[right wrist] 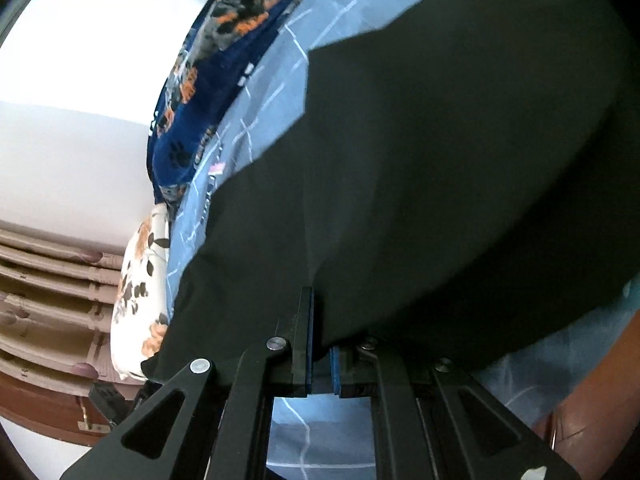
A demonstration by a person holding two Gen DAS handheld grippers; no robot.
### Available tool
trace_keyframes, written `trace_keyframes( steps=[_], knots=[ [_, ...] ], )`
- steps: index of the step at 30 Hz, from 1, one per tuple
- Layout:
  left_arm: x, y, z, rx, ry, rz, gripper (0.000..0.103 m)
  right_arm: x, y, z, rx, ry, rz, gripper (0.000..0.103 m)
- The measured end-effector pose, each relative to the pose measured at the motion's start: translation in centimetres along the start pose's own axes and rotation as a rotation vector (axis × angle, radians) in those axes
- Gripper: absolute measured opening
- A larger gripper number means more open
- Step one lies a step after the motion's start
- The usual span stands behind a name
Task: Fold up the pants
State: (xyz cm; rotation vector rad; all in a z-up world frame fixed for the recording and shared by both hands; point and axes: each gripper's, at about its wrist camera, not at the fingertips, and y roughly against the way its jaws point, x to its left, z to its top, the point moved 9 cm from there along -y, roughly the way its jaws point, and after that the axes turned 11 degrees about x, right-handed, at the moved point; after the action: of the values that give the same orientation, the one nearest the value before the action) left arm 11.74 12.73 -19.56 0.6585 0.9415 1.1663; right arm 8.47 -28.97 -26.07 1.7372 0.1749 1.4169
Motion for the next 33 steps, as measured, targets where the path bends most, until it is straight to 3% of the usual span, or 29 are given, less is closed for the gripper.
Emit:
trace_keyframes(
  steps=[2, 5, 9, 12, 16, 21, 23, 25, 28, 30, 33],
  knots=[
    [0.5, 0.2, -0.3, 0.009, 0.005, 0.046, 0.032, -0.4, -0.3, -0.1, 0.003, -0.011, 0.008, 0.008],
    [2.2, 1.4, -0.4, -0.017, 0.047, 0.137, 0.059, -0.7, -0.5, -0.2, 0.004, -0.011, 0.008, 0.007],
    [5.0, 3.9, 0.3, -0.088, 0.127, 0.237, 0.061, -0.6, -0.6, -0.2, 0.002, -0.002, 0.007, 0.007],
    [5.4, 6.0, 1.3, -0.160, 0.132, 0.299, 0.061, -0.6, -0.6, -0.3, -0.002, 0.005, 0.001, 0.005],
    [0.3, 7.1, 2.4, -0.214, 0.003, 0.227, 0.061, -0.6, -0.5, -0.3, -0.003, 0.001, 0.006, 0.004],
    [-6.7, 1.7, 0.9, -0.109, -0.154, 0.098, 0.061, -0.7, -0.6, -0.2, -0.012, -0.010, 0.033, 0.004],
    [-7.9, -1.5, 0.0, -0.047, -0.198, 0.091, 0.061, -0.8, -0.5, -0.2, -0.008, -0.025, 0.062, 0.005],
    [-7.9, -4.0, -0.9, 0.025, -0.186, 0.091, 0.061, -1.0, -0.4, -0.1, 0.002, -0.040, 0.090, 0.007],
    [-6.2, -5.8, -1.5, 0.092, -0.085, 0.069, 0.061, -1.7, 1.7, 1.0, -0.032, -0.056, 0.135, 0.014],
    [-5.9, -5.8, -1.5, 0.083, -0.062, 0.057, 0.061, -3.0, 4.5, 3.0, -0.102, -0.062, 0.164, 0.022],
    [-6.2, -5.9, -1.6, 0.097, -0.078, 0.086, 0.061, -6.2, 9.3, 7.1, -0.215, -0.103, 0.223, 0.025]
  ],
)
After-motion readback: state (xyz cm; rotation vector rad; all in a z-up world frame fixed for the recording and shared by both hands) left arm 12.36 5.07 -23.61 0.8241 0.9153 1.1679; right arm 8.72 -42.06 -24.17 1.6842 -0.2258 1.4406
